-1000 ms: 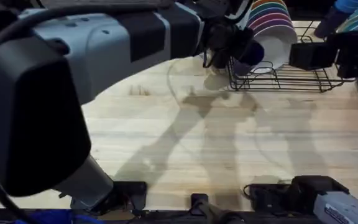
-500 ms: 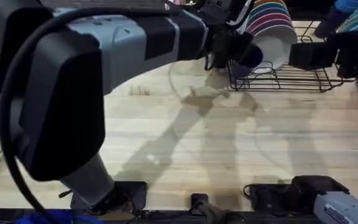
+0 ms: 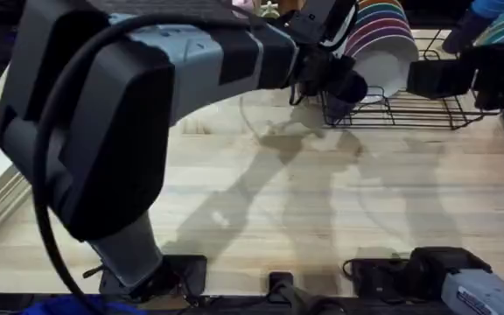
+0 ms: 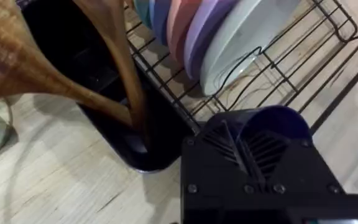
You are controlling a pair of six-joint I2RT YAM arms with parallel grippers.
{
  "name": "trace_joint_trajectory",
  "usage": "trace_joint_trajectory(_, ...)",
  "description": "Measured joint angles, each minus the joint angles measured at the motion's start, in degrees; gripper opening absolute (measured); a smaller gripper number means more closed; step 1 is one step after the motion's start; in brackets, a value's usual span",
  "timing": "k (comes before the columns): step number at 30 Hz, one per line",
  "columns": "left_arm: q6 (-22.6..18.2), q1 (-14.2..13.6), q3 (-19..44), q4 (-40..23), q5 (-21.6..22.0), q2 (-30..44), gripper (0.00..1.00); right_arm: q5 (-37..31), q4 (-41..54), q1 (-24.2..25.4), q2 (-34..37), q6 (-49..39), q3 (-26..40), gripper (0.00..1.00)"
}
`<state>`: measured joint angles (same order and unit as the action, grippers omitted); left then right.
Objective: Pick up the cup on the table and put them onto the rack.
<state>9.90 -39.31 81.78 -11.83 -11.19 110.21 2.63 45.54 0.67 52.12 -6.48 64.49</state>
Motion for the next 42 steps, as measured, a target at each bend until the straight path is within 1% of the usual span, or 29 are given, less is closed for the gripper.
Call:
trace_joint_trajectory(16, 0.44, 0.0, 0.0, 0.06, -0.16, 0.0, 0.05, 0.0, 0.0, 0.0, 0.0, 0.02, 0.0, 0.993)
trace_joint_trajectory(21, 0.47, -0.17, 0.0, 0.08, -0.73, 0.0, 0.158, 0.0, 0.0, 0.0, 0.0, 0.0, 0.0, 0.993)
trace_joint_trajectory(23, 0.66, -0.26, 0.0, 0.1, -1.01, 0.0, 0.186, 0.0, 0.0, 0.0, 0.0, 0.0, 0.0, 0.993)
trace_joint_trajectory(42, 0.66, -0.29, 0.0, 0.1, -1.1, -0.02, 0.204, 0.0, 0.0, 0.0, 0.0, 0.0, 0.0, 0.994)
